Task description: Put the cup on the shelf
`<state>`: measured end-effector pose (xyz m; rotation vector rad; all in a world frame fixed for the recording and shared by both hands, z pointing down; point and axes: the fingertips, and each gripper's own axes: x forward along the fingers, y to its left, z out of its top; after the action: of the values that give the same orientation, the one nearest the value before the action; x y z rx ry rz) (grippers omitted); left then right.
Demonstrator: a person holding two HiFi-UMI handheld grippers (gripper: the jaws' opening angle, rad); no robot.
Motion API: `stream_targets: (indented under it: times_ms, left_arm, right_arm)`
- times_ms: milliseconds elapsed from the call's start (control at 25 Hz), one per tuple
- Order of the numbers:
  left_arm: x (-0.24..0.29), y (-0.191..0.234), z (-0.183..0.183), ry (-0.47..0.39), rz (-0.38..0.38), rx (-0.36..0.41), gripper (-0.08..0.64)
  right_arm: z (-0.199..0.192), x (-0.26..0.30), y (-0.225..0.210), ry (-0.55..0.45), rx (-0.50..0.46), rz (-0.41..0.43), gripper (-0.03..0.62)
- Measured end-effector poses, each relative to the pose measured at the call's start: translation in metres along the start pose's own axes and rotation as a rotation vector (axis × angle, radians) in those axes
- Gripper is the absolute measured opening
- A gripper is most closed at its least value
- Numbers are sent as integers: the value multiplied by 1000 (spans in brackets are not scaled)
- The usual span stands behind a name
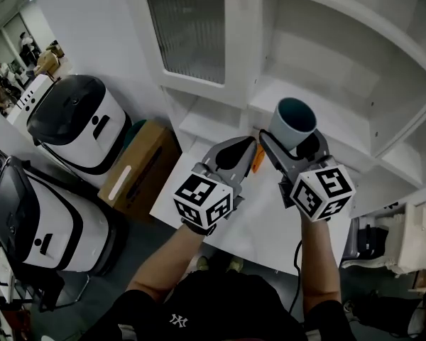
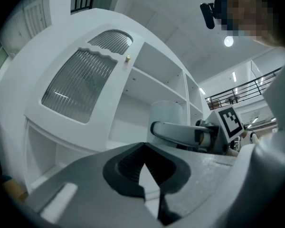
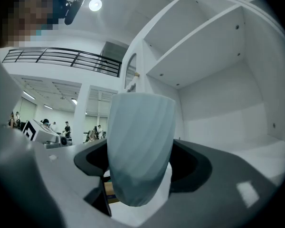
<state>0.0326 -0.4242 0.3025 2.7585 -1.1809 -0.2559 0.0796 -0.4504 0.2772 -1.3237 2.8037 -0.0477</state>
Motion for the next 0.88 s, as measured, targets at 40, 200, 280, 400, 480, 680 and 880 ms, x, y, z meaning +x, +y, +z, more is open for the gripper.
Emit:
stream_targets:
  times_ms: [40,200,280,400,480,680,880]
  left_arm:
    - [2,3,2,-2,-4,0,0]
    - [11,16,10,-17,-18,2,0]
    - [16,22,10,-20,-20,0,0]
    - [24,31,9,-19,-27,-9,0]
    - [29,35,9,-18,-32,-16,0]
    - [38,44,7,-16,-42,-26,0]
    - [43,51,5,-12,-49,-28,0]
  right_arm:
    - [2,6,-4,3,-6,-13,390]
    - [10,28,-22,17,-30,-61,390]
    - [11,38,-33,29,-35,-88,390]
    - [15,52,-49,49,-37,-119,391]
    - [17,59,-57,60,-38,-130,390]
    - [16,76,-71,83,-38,-158,390]
    - [10,93,-80,123,-41,-175,391]
